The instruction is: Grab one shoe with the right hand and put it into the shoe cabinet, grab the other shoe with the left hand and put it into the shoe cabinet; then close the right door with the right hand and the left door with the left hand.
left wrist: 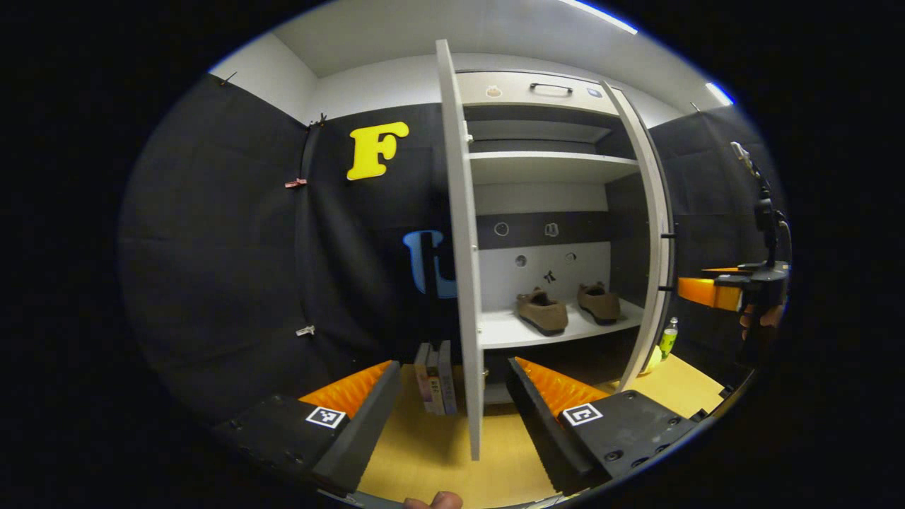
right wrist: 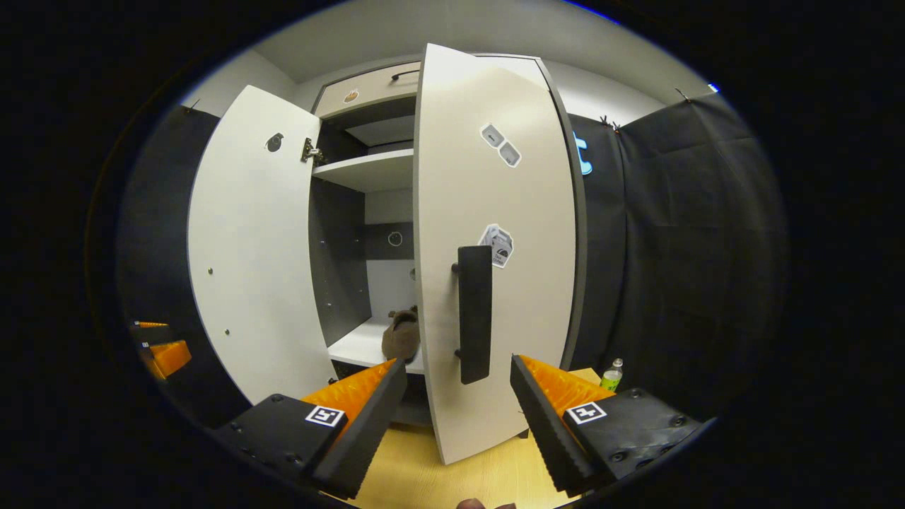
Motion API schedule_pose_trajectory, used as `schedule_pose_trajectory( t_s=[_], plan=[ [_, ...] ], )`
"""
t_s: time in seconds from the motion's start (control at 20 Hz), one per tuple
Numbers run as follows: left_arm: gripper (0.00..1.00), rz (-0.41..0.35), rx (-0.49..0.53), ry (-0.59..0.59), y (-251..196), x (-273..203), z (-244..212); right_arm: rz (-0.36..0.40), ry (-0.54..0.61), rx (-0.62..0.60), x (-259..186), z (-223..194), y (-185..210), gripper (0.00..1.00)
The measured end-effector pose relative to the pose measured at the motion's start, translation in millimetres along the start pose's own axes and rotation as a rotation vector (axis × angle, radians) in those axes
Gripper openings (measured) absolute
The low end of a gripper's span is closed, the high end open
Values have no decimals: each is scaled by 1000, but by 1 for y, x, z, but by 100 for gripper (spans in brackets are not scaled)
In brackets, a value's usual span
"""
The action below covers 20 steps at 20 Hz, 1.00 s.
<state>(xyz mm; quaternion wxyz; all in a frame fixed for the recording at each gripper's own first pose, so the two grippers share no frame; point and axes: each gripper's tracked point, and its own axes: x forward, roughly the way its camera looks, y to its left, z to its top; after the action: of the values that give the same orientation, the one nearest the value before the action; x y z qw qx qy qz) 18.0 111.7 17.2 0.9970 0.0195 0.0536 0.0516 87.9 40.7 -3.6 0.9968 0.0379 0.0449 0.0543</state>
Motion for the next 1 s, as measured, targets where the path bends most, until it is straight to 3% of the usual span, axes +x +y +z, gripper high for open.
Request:
schedule_pose_trajectory(
  t_s=[0.25, 0.45, 0.7, 1.0],
  plan=[
    [95, 83, -24, -26, 59, 28, 3, -14, 7, 8, -21, -6, -8, 98],
    [95, 76, -16, -28, 77, 71, -7, -33, -5, -4, -32, -2, -15, 98],
    [95, 43, -79, 10, 68, 114, -21, -60, -8, 5, -36, -1, -24, 98],
    [93, 66, -89, 4, 65, 114, -21, -81, -6, 17, -36, -2, -39, 98]
  ],
)
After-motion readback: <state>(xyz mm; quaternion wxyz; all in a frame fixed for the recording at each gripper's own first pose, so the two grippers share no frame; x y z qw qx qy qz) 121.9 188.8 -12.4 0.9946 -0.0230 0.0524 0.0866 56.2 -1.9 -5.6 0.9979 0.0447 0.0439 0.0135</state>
